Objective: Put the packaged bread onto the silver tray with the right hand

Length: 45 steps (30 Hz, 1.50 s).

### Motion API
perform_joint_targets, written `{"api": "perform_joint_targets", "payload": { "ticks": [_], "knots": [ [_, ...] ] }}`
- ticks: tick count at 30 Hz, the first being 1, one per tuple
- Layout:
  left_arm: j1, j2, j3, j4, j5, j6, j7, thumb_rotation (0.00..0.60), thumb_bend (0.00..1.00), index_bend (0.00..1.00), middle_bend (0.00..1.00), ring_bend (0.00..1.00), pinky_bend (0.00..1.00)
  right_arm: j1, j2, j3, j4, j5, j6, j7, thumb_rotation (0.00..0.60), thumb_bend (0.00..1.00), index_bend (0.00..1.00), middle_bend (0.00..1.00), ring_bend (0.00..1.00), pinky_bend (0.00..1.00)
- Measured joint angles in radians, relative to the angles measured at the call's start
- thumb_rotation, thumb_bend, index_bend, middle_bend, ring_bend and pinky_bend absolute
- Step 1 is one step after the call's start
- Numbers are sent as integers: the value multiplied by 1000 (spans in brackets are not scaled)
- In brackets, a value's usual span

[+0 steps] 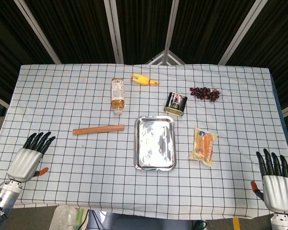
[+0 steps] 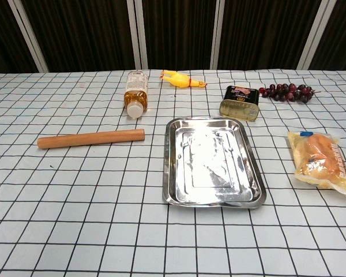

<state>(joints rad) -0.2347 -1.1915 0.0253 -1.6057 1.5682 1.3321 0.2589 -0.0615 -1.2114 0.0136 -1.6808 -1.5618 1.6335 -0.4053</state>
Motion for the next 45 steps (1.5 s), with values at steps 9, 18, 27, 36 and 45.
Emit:
{"api": "perform_joint_targets", "payload": {
  "ticks": [9, 18, 27, 36, 45],
  "knots": [
    [2, 0, 0, -5, -2, 4, 2, 600, 67, 0, 0, 0, 36, 28, -15, -5, 11, -16, -52, 4, 600, 307, 0, 0, 0, 11],
    [-5, -1, -11, 0, -20, -10, -5, 600, 67, 0, 0, 0, 36, 157, -82, 42, 28, 48, -265, -28, 600, 307, 0, 0, 0, 11],
    [-2, 14, -8, 0, -8, 1, -37, 600, 67, 0, 0, 0, 36, 222, -137, 86, 24, 129, -331, -89, 600, 307, 0, 0, 0, 11],
    [-3, 4, -7, -3, -16, -7, -9, 600, 67, 0, 0, 0, 36, 318, -214, 124, 115, 247, -487, -64, 600, 307, 0, 0, 0, 11],
    [-5, 12, -11, -2, -19, -7, -29, 600, 66, 0, 0, 0, 36, 409, -317, 156, 210, 347, -585, -79, 600, 307, 0, 0, 0, 95]
  ]
}}
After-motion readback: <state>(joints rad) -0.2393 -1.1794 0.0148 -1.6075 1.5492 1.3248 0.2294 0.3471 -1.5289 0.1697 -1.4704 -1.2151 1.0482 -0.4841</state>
